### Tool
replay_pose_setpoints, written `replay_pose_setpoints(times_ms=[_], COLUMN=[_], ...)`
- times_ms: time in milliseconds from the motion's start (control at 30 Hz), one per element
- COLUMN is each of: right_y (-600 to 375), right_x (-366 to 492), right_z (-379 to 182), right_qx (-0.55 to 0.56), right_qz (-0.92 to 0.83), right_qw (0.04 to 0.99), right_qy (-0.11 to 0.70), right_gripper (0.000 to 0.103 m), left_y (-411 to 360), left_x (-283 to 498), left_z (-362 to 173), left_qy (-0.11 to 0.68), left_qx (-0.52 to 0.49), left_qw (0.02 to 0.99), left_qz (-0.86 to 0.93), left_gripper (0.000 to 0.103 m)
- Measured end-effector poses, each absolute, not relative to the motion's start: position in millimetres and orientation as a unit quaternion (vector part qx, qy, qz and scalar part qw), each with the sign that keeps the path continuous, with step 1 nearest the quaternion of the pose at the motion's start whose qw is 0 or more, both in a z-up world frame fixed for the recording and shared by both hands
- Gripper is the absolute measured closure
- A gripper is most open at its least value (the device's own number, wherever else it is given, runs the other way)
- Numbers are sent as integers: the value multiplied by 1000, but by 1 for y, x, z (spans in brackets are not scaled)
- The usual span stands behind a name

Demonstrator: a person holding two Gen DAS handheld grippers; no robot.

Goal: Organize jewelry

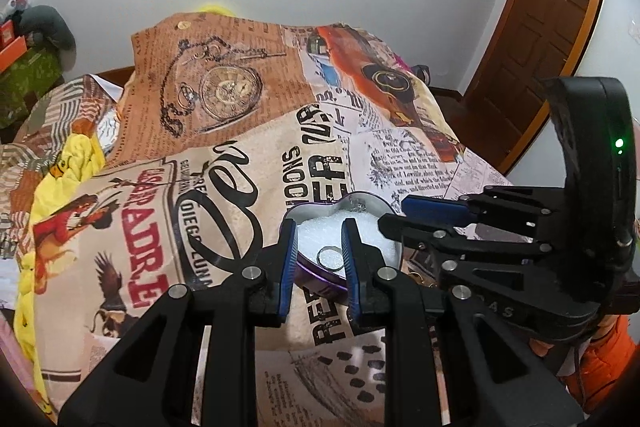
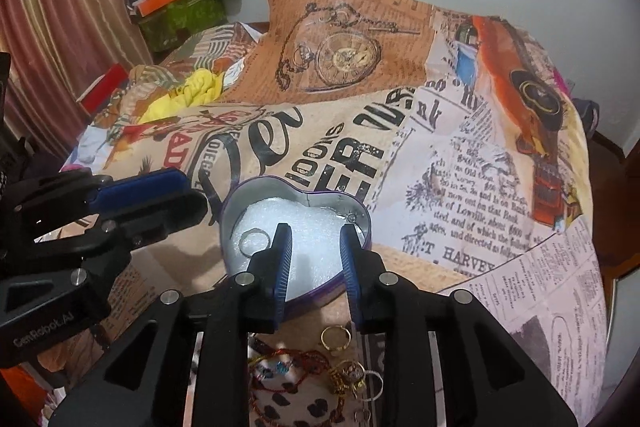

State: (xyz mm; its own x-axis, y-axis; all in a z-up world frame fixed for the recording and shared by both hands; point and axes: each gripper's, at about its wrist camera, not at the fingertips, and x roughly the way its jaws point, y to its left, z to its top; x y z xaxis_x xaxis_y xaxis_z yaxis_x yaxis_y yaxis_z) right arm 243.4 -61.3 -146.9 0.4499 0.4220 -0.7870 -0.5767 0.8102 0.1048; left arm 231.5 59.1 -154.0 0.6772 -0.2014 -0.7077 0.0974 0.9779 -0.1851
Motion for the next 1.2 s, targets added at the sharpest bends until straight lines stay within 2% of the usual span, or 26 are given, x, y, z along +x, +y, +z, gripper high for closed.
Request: replay_pose_setpoints(times_ms=[633,1200], right_y=[-111,-159], right_x=[194,178], right_z=[-91,-124], right_qx=[-65,-60], right_qz=[263,227], right_qw=[885,875], right_qy=[380,422], right_gripper=[81,80], left_y=[34,14], left_x=[182,172], left_z=[-112,-163], left_qy=[373,445], left_qx=[-48,-44], left_qw=[923,891], left_qz=[-83,-79], left_gripper=[82,81])
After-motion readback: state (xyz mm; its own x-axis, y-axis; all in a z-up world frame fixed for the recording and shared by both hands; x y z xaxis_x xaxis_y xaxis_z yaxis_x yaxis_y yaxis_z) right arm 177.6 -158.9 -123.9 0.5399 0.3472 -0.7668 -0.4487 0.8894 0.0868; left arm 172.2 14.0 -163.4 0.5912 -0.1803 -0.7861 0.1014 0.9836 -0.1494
